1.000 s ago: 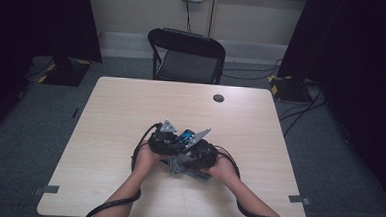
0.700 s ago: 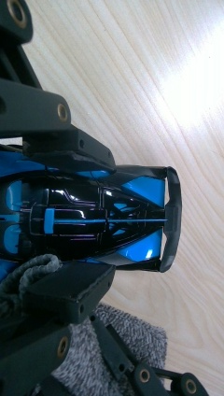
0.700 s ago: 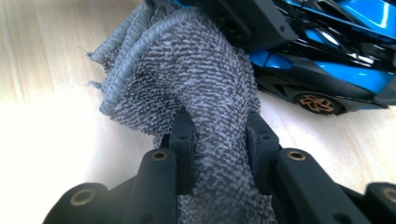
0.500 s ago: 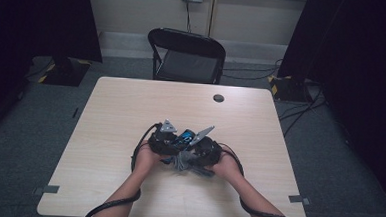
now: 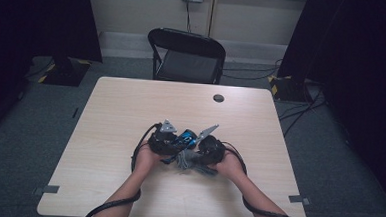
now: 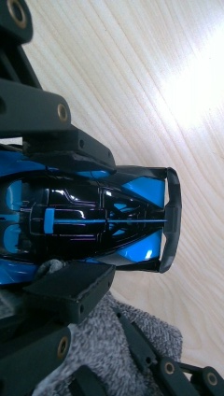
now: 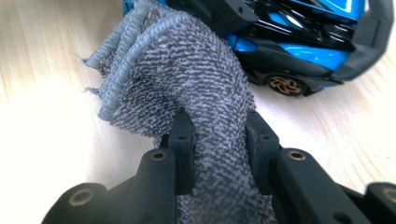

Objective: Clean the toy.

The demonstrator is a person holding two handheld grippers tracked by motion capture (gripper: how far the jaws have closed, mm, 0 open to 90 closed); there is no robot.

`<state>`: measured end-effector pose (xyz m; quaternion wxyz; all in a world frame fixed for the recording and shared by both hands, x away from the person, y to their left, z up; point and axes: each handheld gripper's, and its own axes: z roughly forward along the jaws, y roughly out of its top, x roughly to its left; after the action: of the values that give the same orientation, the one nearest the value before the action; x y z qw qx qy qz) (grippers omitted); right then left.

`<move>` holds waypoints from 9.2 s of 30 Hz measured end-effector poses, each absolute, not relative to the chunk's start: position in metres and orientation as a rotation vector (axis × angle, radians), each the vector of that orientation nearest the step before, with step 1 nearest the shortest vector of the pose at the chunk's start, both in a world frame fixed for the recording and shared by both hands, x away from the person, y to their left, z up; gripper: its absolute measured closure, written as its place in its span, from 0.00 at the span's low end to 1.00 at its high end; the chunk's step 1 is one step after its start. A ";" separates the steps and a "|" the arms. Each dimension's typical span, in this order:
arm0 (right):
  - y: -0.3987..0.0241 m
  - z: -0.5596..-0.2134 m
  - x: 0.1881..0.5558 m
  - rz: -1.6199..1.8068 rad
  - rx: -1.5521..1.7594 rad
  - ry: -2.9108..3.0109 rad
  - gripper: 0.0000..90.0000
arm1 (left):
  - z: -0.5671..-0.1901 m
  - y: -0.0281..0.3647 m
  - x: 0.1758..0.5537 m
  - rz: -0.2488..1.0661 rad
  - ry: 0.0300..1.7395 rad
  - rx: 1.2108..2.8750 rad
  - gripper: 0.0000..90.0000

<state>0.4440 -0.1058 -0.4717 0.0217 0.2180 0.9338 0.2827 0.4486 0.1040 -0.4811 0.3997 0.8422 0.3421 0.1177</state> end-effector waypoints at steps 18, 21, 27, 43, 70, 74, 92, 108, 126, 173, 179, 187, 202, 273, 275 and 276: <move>-0.131 -0.471 0.459 0.838 0.808 2.847 0.77 | -0.481 0.104 0.448 0.311 0.858 2.136 0.48; -0.134 -0.471 0.461 0.830 0.812 2.838 0.77 | -0.481 0.104 0.448 0.308 0.862 2.133 0.48; -0.140 -0.471 0.464 0.826 0.827 2.821 0.77 | -0.481 0.103 0.448 0.307 0.863 2.135 0.48; -0.147 -0.471 0.468 0.819 0.868 2.800 0.77 | -0.481 0.103 0.448 0.315 0.864 2.139 0.48; -0.165 -0.469 0.475 0.817 0.967 2.703 0.77 | -0.481 0.103 0.447 0.313 0.867 2.138 0.48; -0.174 -0.464 0.474 0.850 0.991 2.681 0.77 | -0.481 0.103 0.447 0.313 0.866 2.141 0.48; -0.156 -0.443 0.433 0.959 0.714 2.788 0.77 | -0.480 0.102 0.447 0.310 0.869 2.148 0.48; -0.092 -0.460 0.406 0.920 0.425 2.955 0.77 | -0.480 0.102 0.447 0.306 0.876 2.133 0.48; -0.064 -0.474 0.413 0.956 0.428 2.991 0.76 | -0.481 0.102 0.446 0.316 0.879 2.131 0.48; -0.099 -0.473 0.435 0.892 0.598 2.898 0.76 | -0.481 0.102 0.446 0.321 0.874 2.138 0.48; -0.104 -0.473 0.438 0.885 0.619 2.889 0.76 | -0.480 0.102 0.445 0.324 0.878 2.139 0.48; -0.110 -0.473 0.441 0.881 0.642 2.883 0.76 | -0.481 0.102 0.445 0.325 0.877 2.138 0.48; -0.130 -0.472 0.450 0.858 0.718 2.837 0.76 | -0.481 0.102 0.445 0.329 0.876 2.135 0.48; -0.141 -0.469 0.401 1.004 0.661 2.869 0.72 | -0.464 0.108 0.439 0.344 0.829 2.085 0.31; -0.136 -0.471 0.397 0.994 0.637 2.883 0.70 | -0.457 0.110 0.433 0.347 0.794 2.084 0.31; -0.133 -0.471 0.396 0.989 0.623 2.892 0.69 | -0.455 0.111 0.430 0.345 0.780 2.084 0.31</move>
<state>0.3962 -0.1333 -0.4709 0.0111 0.1996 0.9271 0.3170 0.4297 0.1106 -0.4550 0.4302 0.8354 0.3128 0.1383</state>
